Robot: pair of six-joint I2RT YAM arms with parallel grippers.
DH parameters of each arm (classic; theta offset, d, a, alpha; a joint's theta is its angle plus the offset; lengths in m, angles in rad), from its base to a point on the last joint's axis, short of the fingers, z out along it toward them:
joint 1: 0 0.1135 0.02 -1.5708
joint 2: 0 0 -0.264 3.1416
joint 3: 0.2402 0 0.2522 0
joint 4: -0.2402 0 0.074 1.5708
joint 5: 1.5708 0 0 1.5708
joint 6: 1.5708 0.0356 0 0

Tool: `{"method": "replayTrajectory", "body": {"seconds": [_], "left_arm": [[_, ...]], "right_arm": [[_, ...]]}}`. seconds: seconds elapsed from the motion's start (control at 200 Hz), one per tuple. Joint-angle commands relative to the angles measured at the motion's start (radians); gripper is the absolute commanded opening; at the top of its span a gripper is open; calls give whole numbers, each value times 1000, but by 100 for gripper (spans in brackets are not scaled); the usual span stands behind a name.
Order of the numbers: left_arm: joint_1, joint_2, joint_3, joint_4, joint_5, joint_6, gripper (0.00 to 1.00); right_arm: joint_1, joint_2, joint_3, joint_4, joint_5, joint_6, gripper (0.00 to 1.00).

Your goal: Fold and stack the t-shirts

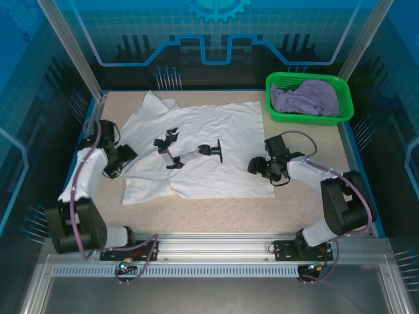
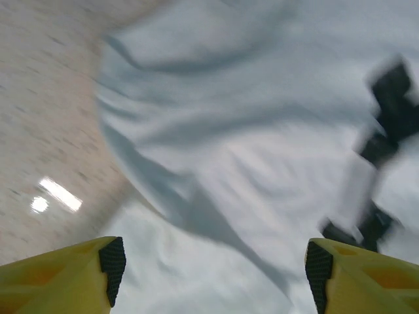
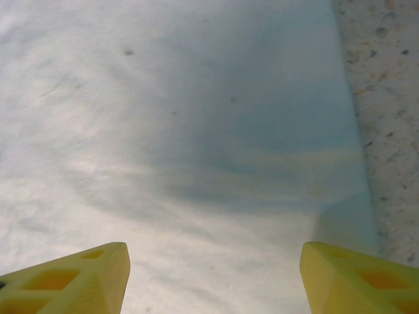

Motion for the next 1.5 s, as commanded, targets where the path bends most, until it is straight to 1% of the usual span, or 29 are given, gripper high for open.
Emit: {"method": "replayTrajectory", "body": {"seconds": [0.0, 0.095, 0.135, 0.175, 0.23, 0.28, 0.335, 0.385, 0.465, 0.51, 0.585, 0.725, 0.865, 0.915, 1.015, 1.066, 1.136, 1.191, 1.331, 1.431, 1.496], "left_arm": [[-63, -134, -125, -104, -2, -72, 74], [-86, -276, -274, -98, 24, -161, 74], [-136, -329, -284, -99, -23, -183, 77], [-165, -359, -280, -117, -60, -227, 80], [-166, -381, -303, -103, -48, -272, 81], [-166, -387, -331, -94, -61, -316, 81], [-159, -395, -377, -71, -59, -367, 82], [-155, -409, -413, -43, -50, -400, 81], [-150, -435, -458, -25, -90, -437, 79], [-134, -445, -485, -10, -99, -447, 78], [-96, -438, -526, 28, -66, -464, 74], [-51, -425, -552, 62, -72, -470, 72], [24, -397, -561, 126, -32, -449, 61], [48, -382, -564, 145, -19, -438, 56], [79, -351, -578, 191, 12, -424, 46], [87, -335, -581, 209, 24, -418, 42], [96, -311, -583, 226, 40, -407, 32], [98, -301, -584, 236, 47, -401, 26], [102, -311, -586, 240, 52, -385, 10], [102, -331, -577, 226, 44, -362, 3], [102, -339, -562, 206, 40, -337, 2]], "right_arm": [[46, -77, -11, 33, 52, -28, 72], [73, -104, -18, 26, 72, -28, 72], [82, -112, -20, 21, 79, -28, 72], [91, -115, -27, 24, 88, -30, 72], [101, -119, -49, 49, 97, -34, 72], [105, -116, -71, 80, 109, -41, 72], [105, -105, -82, 109, 112, -39, 73], [106, -91, -85, 132, 107, -36, 73], [106, -64, -82, 155, 101, -29, 73], [106, -53, -73, 147, 101, -30, 72], [106, -51, -70, 139, 110, -30, 72], [103, -53, -80, 136, 132, -18, 72], [86, -18, -63, 94, 156, 14, 69], [74, -13, -66, 79, 160, 34, 68], [44, -44, -84, 41, 158, 70, 66], [37, -79, -101, 12, 174, 97, 65], [24, -121, -101, -69, 198, 137, 64], [17, -148, -108, -128, 208, 161, 62], [-13, -207, -155, -211, 173, 204, 60], [-16, -262, -185, -268, 205, 238, 56], [-16, -297, -208, -282, 199, 246, 54]]}}
